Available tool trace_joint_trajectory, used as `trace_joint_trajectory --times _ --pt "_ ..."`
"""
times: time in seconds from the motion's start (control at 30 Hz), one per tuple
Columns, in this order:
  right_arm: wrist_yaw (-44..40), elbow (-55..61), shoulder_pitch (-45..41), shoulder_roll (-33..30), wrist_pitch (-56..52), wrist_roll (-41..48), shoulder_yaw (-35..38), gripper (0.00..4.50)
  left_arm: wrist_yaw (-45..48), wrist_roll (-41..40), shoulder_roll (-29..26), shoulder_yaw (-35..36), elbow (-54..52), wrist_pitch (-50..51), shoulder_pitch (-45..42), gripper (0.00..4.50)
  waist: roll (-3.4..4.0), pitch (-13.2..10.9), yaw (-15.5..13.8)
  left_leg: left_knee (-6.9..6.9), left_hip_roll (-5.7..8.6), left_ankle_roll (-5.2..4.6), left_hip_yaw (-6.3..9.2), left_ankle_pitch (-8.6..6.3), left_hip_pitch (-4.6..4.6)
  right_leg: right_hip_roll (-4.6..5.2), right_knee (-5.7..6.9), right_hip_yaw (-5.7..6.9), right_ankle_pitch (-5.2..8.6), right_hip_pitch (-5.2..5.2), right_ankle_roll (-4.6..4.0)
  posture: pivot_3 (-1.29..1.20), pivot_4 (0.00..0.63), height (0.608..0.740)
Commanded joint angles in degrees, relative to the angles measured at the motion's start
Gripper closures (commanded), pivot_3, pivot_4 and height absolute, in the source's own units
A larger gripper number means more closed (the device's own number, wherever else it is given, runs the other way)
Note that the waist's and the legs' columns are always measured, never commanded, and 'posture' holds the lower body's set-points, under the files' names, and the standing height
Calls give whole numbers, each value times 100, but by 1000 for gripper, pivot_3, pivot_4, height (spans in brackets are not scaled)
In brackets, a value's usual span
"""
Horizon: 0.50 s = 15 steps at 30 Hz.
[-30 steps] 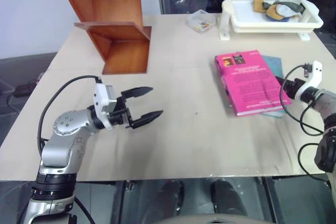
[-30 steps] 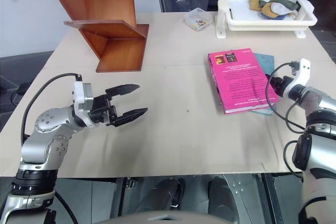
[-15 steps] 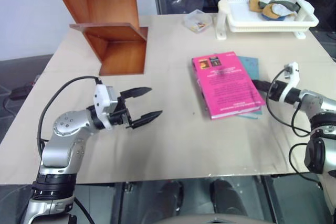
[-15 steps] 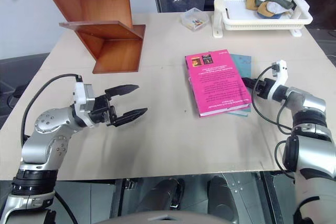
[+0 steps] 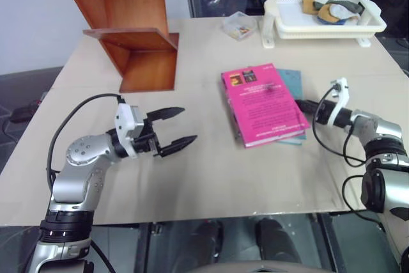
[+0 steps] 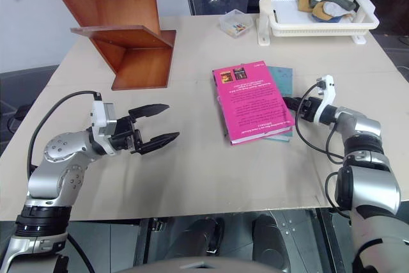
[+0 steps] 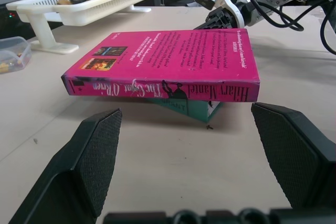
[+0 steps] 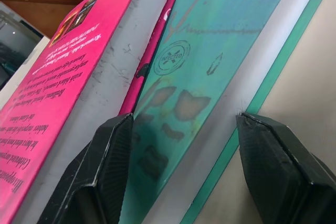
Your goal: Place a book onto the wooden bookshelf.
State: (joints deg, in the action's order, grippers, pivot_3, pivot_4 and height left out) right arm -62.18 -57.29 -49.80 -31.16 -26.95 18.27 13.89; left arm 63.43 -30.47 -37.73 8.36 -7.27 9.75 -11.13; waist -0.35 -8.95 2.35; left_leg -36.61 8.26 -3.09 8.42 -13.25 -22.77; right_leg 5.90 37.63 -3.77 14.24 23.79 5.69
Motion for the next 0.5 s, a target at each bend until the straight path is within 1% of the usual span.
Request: trace_joint_trajectory --times 0.03,0.13,0.2,0.23,0.27,0.33,0.5 --pt "-82 539 200 -340 116 5 20 1323 -48 15 -67 104 -62 -36 -53 126 0 0 -4 0 0 0 0 0 0 0 0 0 0 0 0 0 150 740" --pt "-67 1082 655 -710 181 -52 20 1323 -99 -1 -37 115 -32 -29 -93 126 0 0 -72 0 2 0 3 0 -2 2 -2 4 0 -1 0 0 150 740" --pt "-155 1906 1217 -1042 32 140 201 1323 -198 -18 26 80 67 49 -240 126 0 0 -99 -1 4 0 3 0 -3 3 -2 4 0 0 0 0 150 740" --pt "-205 2401 1537 -1220 -139 295 342 1323 -257 -21 63 41 171 125 -362 126 0 0 -82 -1 3 0 2 0 -2 2 0 3 0 -1 0 0 150 740" --pt "-279 2848 1815 -1367 -325 461 481 1323 -281 -34 95 3 273 188 -468 126 7 -4 -155 -2 3 0 -1 0 0 2 2 0 0 0 0 0 150 740" --pt "-444 3780 2383 -1581 -648 929 842 1323 -364 -148 180 -71 442 544 -686 126 11 -4 -161 -3 2 -1 9 -1 -5 2 4 10 0 1 1 0 150 740" --pt "-500 5646 3605 -1704 -1215 1989 1795 1323 -731 -265 487 -318 1030 1649 -1371 126 8 -5 -160 -14 2 -20 5 -13 -1 1 12 4 -1 -3 3 0 150 740"
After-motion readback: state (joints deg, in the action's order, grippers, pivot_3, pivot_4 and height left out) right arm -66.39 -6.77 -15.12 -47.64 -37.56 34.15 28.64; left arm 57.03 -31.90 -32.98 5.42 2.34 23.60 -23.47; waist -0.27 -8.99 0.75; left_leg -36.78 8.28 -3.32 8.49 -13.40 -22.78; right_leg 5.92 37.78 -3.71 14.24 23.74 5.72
